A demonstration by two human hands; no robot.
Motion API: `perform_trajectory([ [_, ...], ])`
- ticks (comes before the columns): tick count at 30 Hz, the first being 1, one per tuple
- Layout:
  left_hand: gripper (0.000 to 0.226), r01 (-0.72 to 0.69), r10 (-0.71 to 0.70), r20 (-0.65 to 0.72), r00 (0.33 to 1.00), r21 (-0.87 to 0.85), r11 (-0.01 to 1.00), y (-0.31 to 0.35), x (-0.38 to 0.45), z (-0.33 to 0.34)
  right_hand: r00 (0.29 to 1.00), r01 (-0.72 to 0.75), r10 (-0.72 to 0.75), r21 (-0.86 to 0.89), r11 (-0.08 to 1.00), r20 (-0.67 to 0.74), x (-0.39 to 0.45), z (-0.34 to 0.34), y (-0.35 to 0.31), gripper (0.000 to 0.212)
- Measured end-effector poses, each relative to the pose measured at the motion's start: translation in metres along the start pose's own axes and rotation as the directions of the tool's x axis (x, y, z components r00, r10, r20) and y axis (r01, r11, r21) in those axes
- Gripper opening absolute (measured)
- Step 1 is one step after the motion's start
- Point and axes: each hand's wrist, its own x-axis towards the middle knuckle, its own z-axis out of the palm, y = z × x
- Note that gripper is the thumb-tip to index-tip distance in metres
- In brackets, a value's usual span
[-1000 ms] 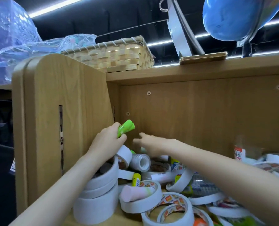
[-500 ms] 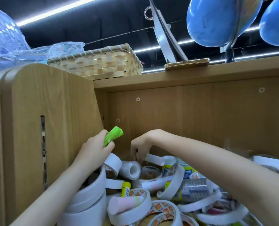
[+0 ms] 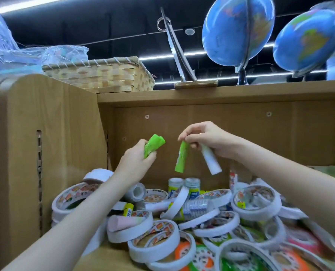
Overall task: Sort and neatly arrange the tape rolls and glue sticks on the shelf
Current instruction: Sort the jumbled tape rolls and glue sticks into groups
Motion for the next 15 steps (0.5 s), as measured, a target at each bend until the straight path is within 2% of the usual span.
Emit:
perform_trajectory([
  [2, 0.018, 0.097, -0.063, 0.117, 0.991, -0.309, 0.946, 0.025, 0.001, 0.024, 0.999, 0.007, -0.002, 0.113, 0.994, -0.048, -0.024, -0.016, -0.008, 0.021],
  [4, 0.012, 0.257, -0.081, 0.294, 0.952, -0.631, 0.732, 0.058, -0.002, 0.046, 0.995, 0.019, -0.007, 0.119, 0.993, -0.104, -0.045, -0.030, -0.010, 0.022],
  [5, 0.013, 0.327, -0.041, 0.379, 0.925, -0.733, 0.597, 0.076, -0.004, 0.056, 0.991, 0.021, -0.008, 0.094, 0.995, -0.136, -0.055, -0.038, -0.009, 0.022],
  [6, 0.016, 0.365, 0.008, 0.429, 0.903, -0.778, 0.512, 0.092, -0.005, 0.065, 0.986, 0.021, -0.009, 0.068, 0.997, -0.168, -0.064, -0.048, -0.007, 0.021],
  [7, 0.019, 0.370, 0.047, 0.447, 0.893, -0.791, 0.488, 0.108, -0.006, 0.073, 0.980, 0.014, -0.004, 0.048, 0.999, -0.201, -0.074, -0.058, -0.006, 0.019],
  [9, 0.022, 0.361, 0.077, 0.460, 0.885, -0.781, 0.509, 0.131, -0.003, 0.090, 0.956, -0.020, 0.014, -0.018, 1.000, -0.292, -0.095, -0.083, -0.003, 0.014],
  [11, 0.021, 0.357, 0.085, 0.479, 0.874, -0.750, 0.556, 0.147, 0.003, 0.106, 0.917, -0.089, -0.029, -0.275, 0.957, -0.398, -0.116, -0.112, 0.001, 0.013],
  [13, 0.020, 0.333, 0.095, 0.485, 0.869, -0.716, 0.614, 0.161, 0.007, 0.120, 0.895, -0.213, -0.093, -0.602, 0.769, -0.436, -0.135, -0.139, 0.007, 0.015],
  [15, 0.020, 0.281, 0.113, 0.475, 0.873, -0.678, 0.680, 0.173, 0.010, 0.132, 0.920, -0.307, -0.064, -0.810, 0.500, -0.388, -0.152, -0.161, 0.014, 0.018],
])
